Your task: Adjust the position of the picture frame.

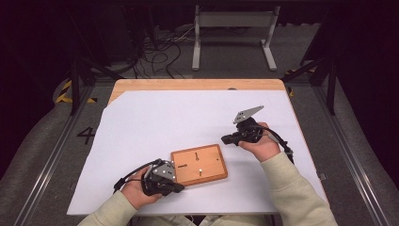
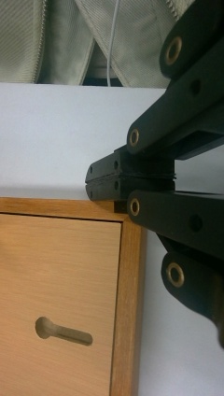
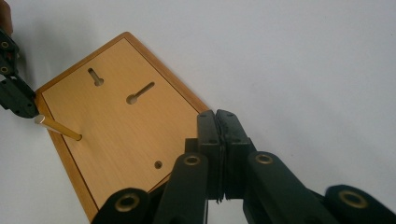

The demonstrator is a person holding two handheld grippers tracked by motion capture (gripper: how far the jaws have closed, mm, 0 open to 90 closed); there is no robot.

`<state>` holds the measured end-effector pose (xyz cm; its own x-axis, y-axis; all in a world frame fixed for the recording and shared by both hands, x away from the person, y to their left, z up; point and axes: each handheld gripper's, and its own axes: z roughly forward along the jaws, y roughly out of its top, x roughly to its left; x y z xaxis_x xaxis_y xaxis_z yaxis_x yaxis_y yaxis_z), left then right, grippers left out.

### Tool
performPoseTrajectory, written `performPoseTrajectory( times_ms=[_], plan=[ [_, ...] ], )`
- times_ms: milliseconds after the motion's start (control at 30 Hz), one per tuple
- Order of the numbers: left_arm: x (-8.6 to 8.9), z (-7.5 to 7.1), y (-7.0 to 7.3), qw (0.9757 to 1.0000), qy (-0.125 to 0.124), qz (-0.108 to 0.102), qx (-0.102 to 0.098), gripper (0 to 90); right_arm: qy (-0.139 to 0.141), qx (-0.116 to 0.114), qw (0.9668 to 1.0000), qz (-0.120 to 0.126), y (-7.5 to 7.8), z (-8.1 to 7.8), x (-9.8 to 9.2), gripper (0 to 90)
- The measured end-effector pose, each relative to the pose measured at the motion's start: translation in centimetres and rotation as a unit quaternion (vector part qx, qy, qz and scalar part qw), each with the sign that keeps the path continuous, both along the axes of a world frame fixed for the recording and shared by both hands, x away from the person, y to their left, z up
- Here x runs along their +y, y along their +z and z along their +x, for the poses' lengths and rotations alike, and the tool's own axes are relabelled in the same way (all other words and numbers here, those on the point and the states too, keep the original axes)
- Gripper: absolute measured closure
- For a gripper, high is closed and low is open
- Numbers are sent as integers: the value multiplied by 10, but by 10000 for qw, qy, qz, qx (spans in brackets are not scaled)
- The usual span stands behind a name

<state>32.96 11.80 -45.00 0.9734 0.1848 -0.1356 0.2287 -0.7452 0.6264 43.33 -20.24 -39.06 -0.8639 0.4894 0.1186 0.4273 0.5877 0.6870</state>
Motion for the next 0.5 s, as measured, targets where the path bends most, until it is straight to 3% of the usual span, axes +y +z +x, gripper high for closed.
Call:
performPoseTrajectory(
  times_ms=[67,100,200,300,400,500],
  plan=[
    [1,2,0,9997,162,21,-201,900,-4,9,10000,-4,0,-1,0,898],
    [4,6,0,9992,335,-5,-217,900,-9,10,10000,-3,0,-1,0,898],
    [10,13,0,9982,548,-129,-214,900,-32,-2,10000,-3,0,-2,-1,898],
    [12,15,0,9982,527,-235,-134,896,-73,-6,10000,0,0,-3,-4,895],
    [16,15,5,9980,449,-449,-72,828,-94,-58,9999,21,1,-5,-7,887],
    [21,17,10,9958,541,-740,-67,796,-140,-119,9998,31,2,-7,-9,877]
  ],
)
